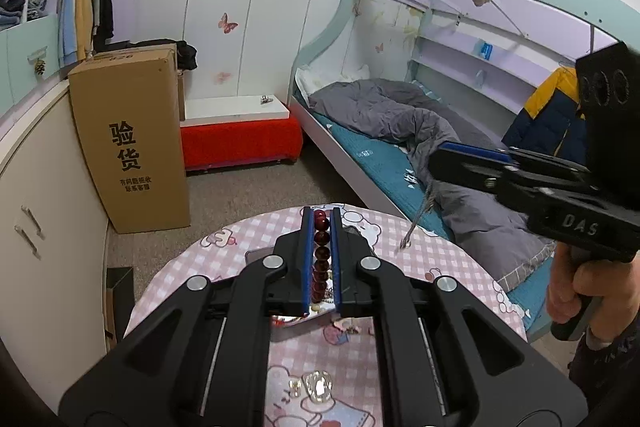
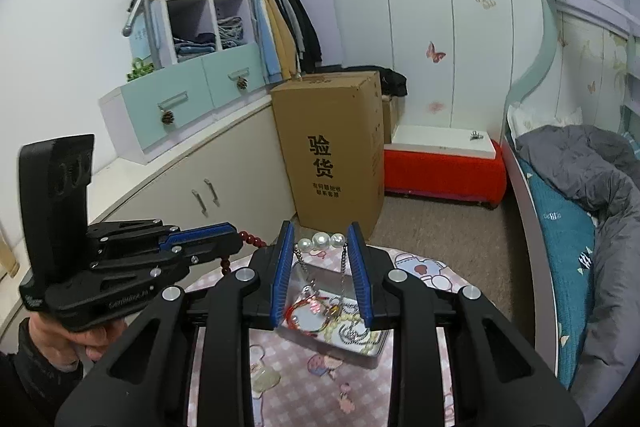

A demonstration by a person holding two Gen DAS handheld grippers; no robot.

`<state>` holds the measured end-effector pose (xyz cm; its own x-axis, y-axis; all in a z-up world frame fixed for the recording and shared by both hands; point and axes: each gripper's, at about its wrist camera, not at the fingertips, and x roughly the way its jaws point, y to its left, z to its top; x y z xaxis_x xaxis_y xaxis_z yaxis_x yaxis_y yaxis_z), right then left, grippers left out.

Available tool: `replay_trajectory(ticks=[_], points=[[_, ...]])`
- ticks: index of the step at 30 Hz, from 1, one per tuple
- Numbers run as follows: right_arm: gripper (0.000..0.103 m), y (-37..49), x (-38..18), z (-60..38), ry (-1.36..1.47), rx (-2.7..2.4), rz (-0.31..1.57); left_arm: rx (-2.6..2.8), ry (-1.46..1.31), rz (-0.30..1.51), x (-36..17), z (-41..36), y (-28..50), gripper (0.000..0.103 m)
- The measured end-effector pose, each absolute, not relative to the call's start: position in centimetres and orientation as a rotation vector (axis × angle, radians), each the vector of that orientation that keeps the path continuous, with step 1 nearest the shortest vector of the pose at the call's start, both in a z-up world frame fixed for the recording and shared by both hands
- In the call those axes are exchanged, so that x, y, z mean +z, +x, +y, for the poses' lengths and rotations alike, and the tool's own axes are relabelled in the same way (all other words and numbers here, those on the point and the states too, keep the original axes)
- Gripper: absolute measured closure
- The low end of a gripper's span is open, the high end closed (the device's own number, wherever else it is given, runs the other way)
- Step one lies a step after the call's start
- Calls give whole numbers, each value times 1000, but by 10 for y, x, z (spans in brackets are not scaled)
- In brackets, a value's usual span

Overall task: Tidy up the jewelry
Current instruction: 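Lift both held pieces over the grey box and open both tools, then move both tools back toward the jade pendant and pearl on the table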

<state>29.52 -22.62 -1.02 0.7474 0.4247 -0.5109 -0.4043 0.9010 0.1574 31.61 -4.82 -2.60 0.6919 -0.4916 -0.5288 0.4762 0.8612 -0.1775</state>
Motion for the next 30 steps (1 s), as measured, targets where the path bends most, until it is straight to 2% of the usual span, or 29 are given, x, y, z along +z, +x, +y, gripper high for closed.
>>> replay_trajectory(ticks=[4, 6, 7, 8, 9, 10, 11, 20, 30], points=[[78, 317, -26, -226, 53, 443, 620, -506, -34, 645, -38, -56, 342, 94], [76, 325, -35, -226, 55, 426, 649, -481, -30, 674, -45, -57, 352, 88], [65, 331, -42, -227, 62, 416, 679, -457, -18, 694, -51, -58, 356, 65], [47, 334, -47, -229, 69, 403, 694, -440, -13, 701, -53, -58, 358, 25], [37, 336, -52, -231, 79, 390, 702, -419, -15, 688, -54, -56, 357, 14], [18, 338, -57, -236, 96, 359, 706, -390, -27, 656, -55, -51, 353, 10], [7, 338, -60, -241, 111, 339, 708, -376, -32, 651, -55, -46, 352, 10], [7, 321, -68, -265, 199, 252, 701, -247, -55, 581, -48, -18, 326, 9], [7, 291, -44, -270, 202, 241, 625, -214, -56, 509, -31, -6, 286, 8]])
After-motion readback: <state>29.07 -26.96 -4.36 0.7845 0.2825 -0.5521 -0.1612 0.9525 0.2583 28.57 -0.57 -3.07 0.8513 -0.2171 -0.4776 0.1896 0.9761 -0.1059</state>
